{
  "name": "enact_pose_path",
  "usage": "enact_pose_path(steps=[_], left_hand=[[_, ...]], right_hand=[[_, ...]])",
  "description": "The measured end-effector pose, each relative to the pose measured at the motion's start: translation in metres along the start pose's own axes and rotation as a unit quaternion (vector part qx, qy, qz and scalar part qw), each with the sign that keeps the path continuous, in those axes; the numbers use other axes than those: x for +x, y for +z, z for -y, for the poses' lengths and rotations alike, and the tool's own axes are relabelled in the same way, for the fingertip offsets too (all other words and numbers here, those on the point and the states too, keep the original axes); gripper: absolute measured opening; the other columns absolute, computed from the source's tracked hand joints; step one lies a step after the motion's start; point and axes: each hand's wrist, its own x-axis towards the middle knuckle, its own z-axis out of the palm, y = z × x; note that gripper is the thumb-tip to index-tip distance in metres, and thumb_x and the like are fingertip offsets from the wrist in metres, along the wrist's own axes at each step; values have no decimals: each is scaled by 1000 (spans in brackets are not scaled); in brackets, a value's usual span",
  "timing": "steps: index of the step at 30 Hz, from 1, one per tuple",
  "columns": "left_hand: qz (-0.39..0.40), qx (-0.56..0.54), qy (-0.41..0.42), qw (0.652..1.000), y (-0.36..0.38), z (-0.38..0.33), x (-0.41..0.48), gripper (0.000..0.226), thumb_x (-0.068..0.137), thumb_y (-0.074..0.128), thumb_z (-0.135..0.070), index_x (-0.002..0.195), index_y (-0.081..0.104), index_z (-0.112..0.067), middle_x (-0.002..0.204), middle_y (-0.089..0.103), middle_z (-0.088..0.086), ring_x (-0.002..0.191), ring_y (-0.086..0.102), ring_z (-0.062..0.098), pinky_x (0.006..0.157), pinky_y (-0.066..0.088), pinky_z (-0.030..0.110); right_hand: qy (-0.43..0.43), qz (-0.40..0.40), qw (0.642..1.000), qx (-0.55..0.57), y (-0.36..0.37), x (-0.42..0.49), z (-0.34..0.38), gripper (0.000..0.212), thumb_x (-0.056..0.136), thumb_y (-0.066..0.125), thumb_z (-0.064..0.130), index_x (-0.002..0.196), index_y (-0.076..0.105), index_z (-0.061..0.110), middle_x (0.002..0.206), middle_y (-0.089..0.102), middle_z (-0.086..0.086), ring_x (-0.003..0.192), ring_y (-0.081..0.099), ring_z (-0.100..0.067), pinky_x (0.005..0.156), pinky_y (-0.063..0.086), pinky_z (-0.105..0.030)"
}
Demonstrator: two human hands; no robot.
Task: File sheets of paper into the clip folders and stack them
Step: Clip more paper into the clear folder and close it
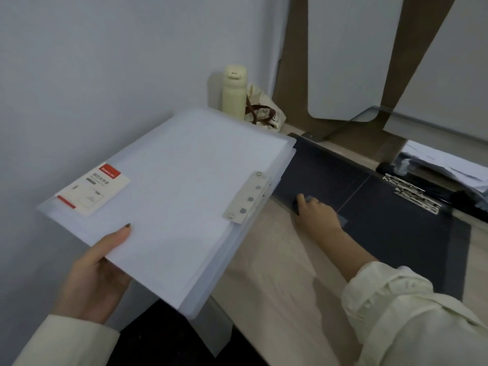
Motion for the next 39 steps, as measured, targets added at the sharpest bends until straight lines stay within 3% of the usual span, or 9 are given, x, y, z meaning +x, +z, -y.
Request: enact_pose_path(steps=[2,5,11,15,20,22,29,36,39], left_hand=[[19,24,30,999,-4,-2,-3,27,91,48,-11,102,70,-21,101,73,-8,86,70,9,75,55,34],[20,-3,26,999,-9,-7,-11,36,91,47,-9,82,78,-26,105,72,-6,94,67,12,77,54,36],[6,-18,30,999,-22,-6,-22,38,89,48,-10,79,77,-31,106,72,-5,91,69,12,77,54,38],[-14,-17,24,999,-35,-9,-26,42,91,46,-12,71,77,-34,109,68,-7,97,64,13,76,53,35],[-3,-6,2,1000,-48,-4,-25,28,90,48,-11,104,68,-23,111,69,-6,91,69,12,64,59,30],[7,-7,-8,1000,-46,3,-22,27,88,49,-11,98,71,-23,106,71,-5,83,71,11,61,59,29],[73,32,-66,995,-1,28,0,35,71,59,-13,105,63,-19,99,74,-2,79,72,11,64,59,28],[164,120,-147,968,61,45,49,25,84,56,-6,105,60,-17,87,76,0,74,72,15,58,59,29],[166,105,-184,963,82,61,69,21,88,54,-4,104,60,-16,83,75,1,73,72,15,54,57,27]], right_hand=[[1,9,1000,4,1,3,2,41,96,31,15,136,28,7,124,49,-29,100,59,-38,76,53,-42],[9,4,999,33,-3,6,5,42,95,34,16,136,26,9,117,52,-24,94,59,-35,68,49,-39],[46,-45,997,45,-1,-7,3,38,95,37,13,132,30,5,112,58,-18,85,61,-32,62,43,-35],[71,-72,991,89,-11,-19,-8,47,93,40,11,137,23,6,80,60,-14,56,47,-26,49,39,-31],[105,-119,974,158,-34,-63,-18,58,91,37,2,144,12,6,68,54,-12,55,48,-27,57,39,-36],[116,-127,972,160,-38,-80,-21,63,89,37,-2,145,9,6,56,42,-5,45,39,-21,52,36,-34],[166,-134,949,232,-42,-125,-36,67,92,38,5,148,2,16,57,45,-6,49,43,-26,55,39,-36],[176,-148,941,250,-47,-148,-43,63,94,35,13,147,3,22,59,48,-1,54,50,-28,54,42,-36],[150,-112,962,198,-45,-151,-42,67,93,38,12,148,3,24,85,63,-6,70,62,-30,53,37,-32]])
